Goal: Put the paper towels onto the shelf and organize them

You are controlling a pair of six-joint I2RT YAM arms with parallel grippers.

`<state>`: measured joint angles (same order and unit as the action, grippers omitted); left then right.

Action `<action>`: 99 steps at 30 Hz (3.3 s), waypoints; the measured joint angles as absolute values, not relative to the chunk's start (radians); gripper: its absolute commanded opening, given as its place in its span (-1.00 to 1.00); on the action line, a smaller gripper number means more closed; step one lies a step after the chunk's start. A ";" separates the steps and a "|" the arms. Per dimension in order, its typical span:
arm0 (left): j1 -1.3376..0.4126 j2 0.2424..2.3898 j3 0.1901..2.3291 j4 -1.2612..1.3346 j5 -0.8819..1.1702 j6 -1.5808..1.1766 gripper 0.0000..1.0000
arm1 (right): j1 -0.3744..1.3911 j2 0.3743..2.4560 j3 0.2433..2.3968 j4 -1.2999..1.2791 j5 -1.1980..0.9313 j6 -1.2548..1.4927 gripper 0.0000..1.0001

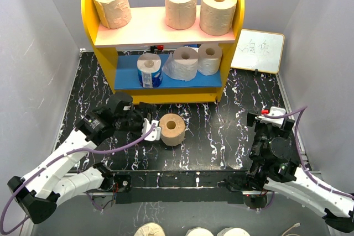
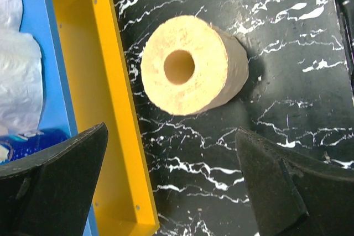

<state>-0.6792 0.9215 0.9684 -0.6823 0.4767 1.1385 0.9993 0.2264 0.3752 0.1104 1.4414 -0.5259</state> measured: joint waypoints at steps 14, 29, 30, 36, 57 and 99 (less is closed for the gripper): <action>-1.077 0.878 0.621 -0.306 0.141 1.189 0.97 | 0.999 0.256 0.363 0.133 1.441 -0.541 0.75; -1.129 0.955 0.579 -0.125 0.045 1.263 0.88 | 0.999 0.188 0.363 0.136 1.442 -0.549 0.75; -1.132 0.960 0.575 -0.125 0.047 1.264 0.86 | 0.999 0.188 0.363 0.136 1.442 -0.549 0.75; -1.136 1.005 0.537 -0.104 0.046 1.295 0.76 | 0.999 0.172 0.363 0.136 1.442 -0.550 0.75; -1.137 1.148 0.467 0.169 -0.041 1.365 -0.36 | 0.999 0.062 0.362 0.139 1.441 -0.553 0.75; -1.135 1.436 1.988 -1.067 -0.165 1.338 -1.00 | 0.999 0.032 0.362 0.140 1.441 -0.556 0.75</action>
